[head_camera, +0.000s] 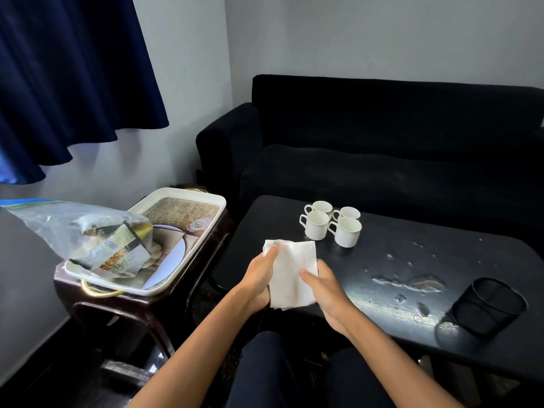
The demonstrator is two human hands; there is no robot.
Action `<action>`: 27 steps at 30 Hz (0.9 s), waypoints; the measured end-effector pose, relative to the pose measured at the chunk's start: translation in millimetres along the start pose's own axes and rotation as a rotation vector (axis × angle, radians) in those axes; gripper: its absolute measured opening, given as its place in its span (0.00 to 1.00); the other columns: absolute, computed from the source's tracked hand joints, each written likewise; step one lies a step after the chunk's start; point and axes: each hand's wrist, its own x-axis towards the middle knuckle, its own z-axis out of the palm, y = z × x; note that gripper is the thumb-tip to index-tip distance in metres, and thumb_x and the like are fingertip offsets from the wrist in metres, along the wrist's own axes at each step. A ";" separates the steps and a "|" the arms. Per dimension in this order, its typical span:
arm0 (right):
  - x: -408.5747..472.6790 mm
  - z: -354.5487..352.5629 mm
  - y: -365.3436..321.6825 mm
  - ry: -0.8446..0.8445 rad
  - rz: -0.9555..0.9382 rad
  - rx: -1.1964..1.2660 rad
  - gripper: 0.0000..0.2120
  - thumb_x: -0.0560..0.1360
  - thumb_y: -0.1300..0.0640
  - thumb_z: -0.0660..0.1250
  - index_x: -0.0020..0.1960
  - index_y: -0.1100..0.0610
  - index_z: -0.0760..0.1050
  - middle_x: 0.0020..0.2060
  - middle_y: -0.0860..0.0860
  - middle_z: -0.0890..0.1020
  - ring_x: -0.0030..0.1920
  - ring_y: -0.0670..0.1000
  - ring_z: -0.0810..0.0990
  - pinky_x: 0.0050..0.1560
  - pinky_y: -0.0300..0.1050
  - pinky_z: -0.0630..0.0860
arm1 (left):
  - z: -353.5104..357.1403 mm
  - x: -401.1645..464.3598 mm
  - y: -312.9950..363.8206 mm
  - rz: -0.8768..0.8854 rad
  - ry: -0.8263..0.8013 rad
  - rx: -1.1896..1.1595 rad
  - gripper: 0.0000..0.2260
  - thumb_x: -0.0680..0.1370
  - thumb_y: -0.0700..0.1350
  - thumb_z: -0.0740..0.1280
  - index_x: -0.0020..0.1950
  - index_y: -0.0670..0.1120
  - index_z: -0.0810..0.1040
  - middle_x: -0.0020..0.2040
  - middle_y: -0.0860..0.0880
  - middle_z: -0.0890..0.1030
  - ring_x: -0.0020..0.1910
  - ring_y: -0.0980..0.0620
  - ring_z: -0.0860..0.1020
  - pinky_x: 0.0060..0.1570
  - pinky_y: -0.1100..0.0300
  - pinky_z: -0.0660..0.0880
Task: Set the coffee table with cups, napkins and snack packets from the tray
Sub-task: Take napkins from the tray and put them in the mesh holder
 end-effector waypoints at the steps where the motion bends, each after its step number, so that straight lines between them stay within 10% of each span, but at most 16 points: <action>1: -1.4 1.0 -1.1 0.015 -0.021 -0.011 0.07 0.78 0.61 0.58 0.53 0.55 0.72 0.52 0.53 0.80 0.53 0.51 0.78 0.52 0.46 0.74 | 1.0 -1.0 -0.5 -0.017 0.002 -0.006 0.16 0.81 0.56 0.59 0.56 0.46 0.78 0.52 0.43 0.83 0.49 0.45 0.82 0.41 0.54 0.79; 5: -1.5 0.3 -6.4 0.178 -0.089 -0.033 0.07 0.77 0.64 0.57 0.44 0.59 0.73 0.39 0.51 0.77 0.39 0.49 0.73 0.36 0.39 0.68 | 7.3 -6.2 -6.3 -0.037 0.023 0.032 0.17 0.79 0.58 0.59 0.54 0.48 0.79 0.47 0.46 0.84 0.45 0.46 0.83 0.37 0.56 0.78; 15: -10.9 -35.8 -6.0 0.154 -0.089 -0.067 0.07 0.79 0.59 0.56 0.49 0.58 0.72 0.41 0.50 0.77 0.40 0.47 0.74 0.38 0.41 0.70 | 59.7 -18.4 -33.3 0.113 0.123 0.137 0.13 0.83 0.52 0.52 0.53 0.53 0.76 0.49 0.52 0.83 0.48 0.52 0.81 0.38 0.61 0.77; 21: -16.8 -92.7 -5.0 0.200 -0.116 -0.134 0.08 0.73 0.68 0.61 0.45 0.74 0.73 0.34 0.65 0.74 0.36 0.54 0.72 0.30 0.46 0.71 | 89.0 -19.9 -38.9 0.160 0.146 0.220 0.11 0.81 0.46 0.56 0.47 0.47 0.78 0.43 0.50 0.82 0.41 0.54 0.80 0.26 0.68 0.73; 27: -30.1 -147.8 2.8 0.320 -0.195 -0.105 0.08 0.72 0.67 0.66 0.39 0.57 0.80 0.35 0.56 0.84 0.35 0.54 0.81 0.28 0.43 0.76 | 123.9 -17.2 -49.6 0.169 0.115 0.304 0.10 0.79 0.42 0.62 0.47 0.37 0.79 0.42 0.45 0.80 0.40 0.50 0.77 0.35 0.60 0.75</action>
